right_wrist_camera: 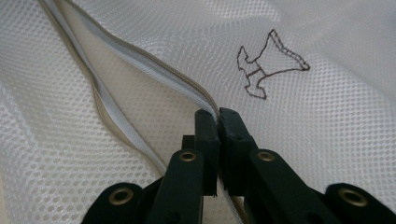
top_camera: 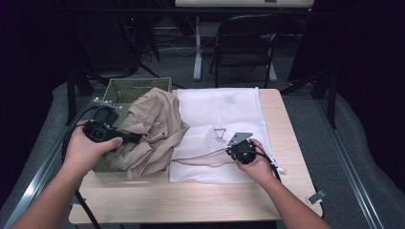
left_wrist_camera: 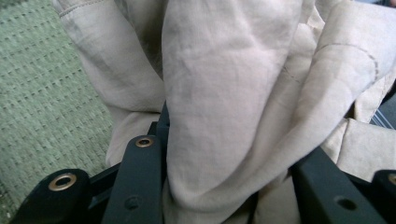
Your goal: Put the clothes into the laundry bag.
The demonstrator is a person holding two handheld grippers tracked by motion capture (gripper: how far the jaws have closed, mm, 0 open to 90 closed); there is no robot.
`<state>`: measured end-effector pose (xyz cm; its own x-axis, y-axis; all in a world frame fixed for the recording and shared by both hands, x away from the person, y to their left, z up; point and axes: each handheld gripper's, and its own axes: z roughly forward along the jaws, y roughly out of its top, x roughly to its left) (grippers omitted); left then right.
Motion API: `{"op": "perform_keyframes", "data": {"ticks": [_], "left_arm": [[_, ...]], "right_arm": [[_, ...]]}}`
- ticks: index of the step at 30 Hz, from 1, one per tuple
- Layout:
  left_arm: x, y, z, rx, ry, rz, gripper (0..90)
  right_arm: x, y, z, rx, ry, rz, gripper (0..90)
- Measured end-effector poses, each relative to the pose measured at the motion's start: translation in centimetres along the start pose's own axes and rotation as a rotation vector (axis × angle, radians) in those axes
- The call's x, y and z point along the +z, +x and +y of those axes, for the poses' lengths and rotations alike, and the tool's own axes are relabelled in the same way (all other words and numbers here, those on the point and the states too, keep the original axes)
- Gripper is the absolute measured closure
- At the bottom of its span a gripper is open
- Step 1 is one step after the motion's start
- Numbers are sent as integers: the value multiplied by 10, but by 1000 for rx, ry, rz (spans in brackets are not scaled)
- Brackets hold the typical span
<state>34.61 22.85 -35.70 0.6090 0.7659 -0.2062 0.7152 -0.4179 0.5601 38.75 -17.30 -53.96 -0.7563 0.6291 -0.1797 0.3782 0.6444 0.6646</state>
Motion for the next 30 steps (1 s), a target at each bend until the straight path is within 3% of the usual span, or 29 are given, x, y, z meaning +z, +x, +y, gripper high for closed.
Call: {"op": "perform_keyframes", "data": {"ticks": [5, 13, 21, 30], "left_arm": [[2, -6, -3, 15, 3, -13, 640], [9, -14, -6, 33, 8, -39, 640], [16, -26, -10, 61, 15, -69, 639], [27, -41, -13, 102, 37, -103, 639]], "right_arm": [[-7, -3, 8, 13, -38, -15, 871], [-18, -6, 22, 5, -55, -31, 871], [-28, -11, 38, 12, -71, -21, 871], [-36, -23, 45, 55, -93, -4, 869]]}}
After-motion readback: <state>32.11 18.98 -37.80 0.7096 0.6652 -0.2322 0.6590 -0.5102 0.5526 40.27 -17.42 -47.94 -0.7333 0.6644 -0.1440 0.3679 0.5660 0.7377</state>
